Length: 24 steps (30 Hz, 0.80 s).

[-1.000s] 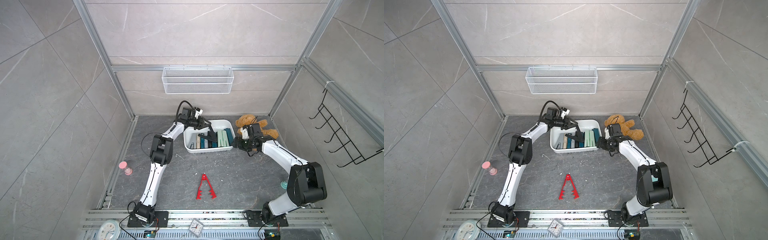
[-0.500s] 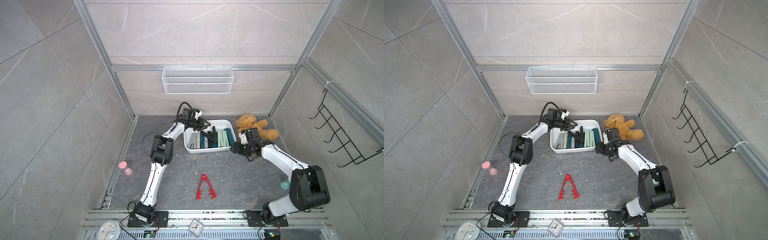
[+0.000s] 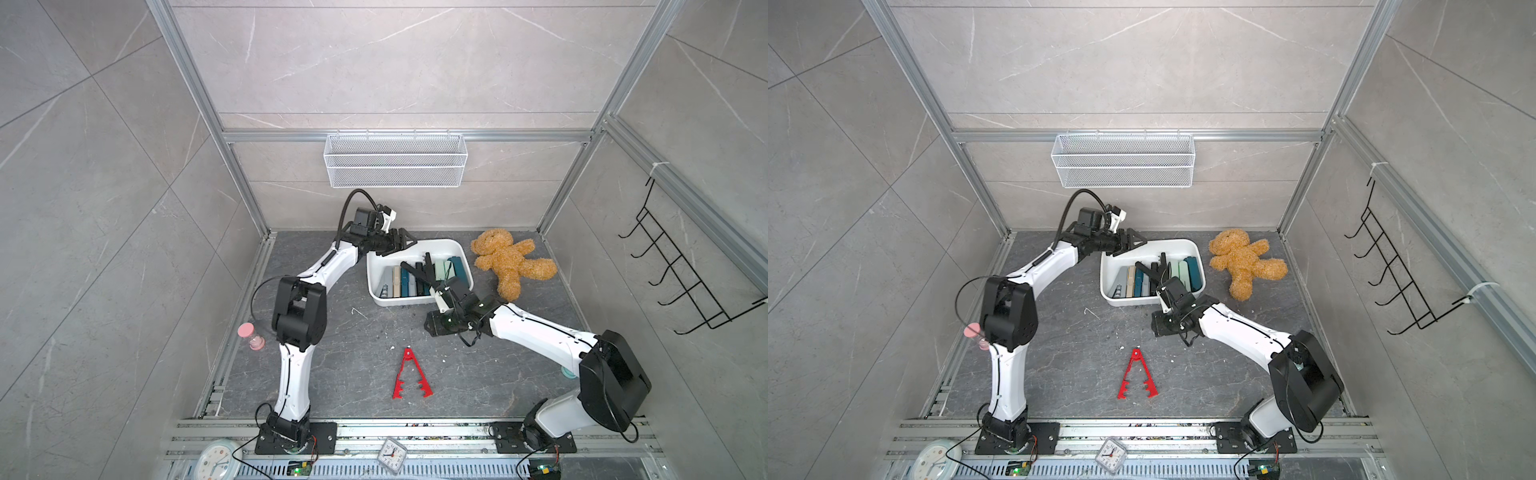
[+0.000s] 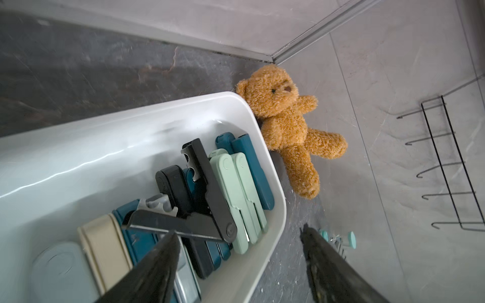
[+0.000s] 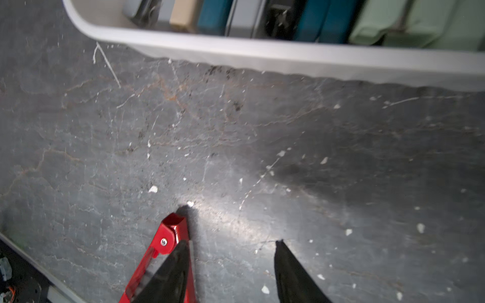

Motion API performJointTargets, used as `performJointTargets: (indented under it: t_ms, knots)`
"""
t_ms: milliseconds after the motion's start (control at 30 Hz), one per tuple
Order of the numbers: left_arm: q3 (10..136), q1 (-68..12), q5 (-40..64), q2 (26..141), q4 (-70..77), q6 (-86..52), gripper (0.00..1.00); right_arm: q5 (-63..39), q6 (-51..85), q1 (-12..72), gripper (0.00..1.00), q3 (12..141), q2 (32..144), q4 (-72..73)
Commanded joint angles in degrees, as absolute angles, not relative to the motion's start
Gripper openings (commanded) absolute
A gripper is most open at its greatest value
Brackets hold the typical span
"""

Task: Put the pruning pliers into the storage box
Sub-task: Place the pruning pliers in the storage box, then pick up the pruning pliers from the center of the board.

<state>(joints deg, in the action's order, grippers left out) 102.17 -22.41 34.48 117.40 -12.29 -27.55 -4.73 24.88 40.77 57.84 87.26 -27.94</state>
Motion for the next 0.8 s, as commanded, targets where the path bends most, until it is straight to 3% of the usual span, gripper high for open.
performJointTargets:
  t_ms: [0, 367, 767]
  knots:
    - [97.11, -22.37, 26.34, 108.1, -9.51, -22.33, 0.83, -1.44, 26.78, 46.16, 0.53, 58.65, 90.06, -32.2]
    - [76.89, -18.9, 15.93, 91.57, -6.4, -22.78, 0.95, -0.14, 30.11, 55.27, 0.5, 58.41, 96.84, -32.88]
    - [69.65, -16.65, 10.77, 85.06, -8.84, -21.59, 0.99, 2.83, 32.82, 57.48, 0.38, 60.89, 102.69, -33.97]
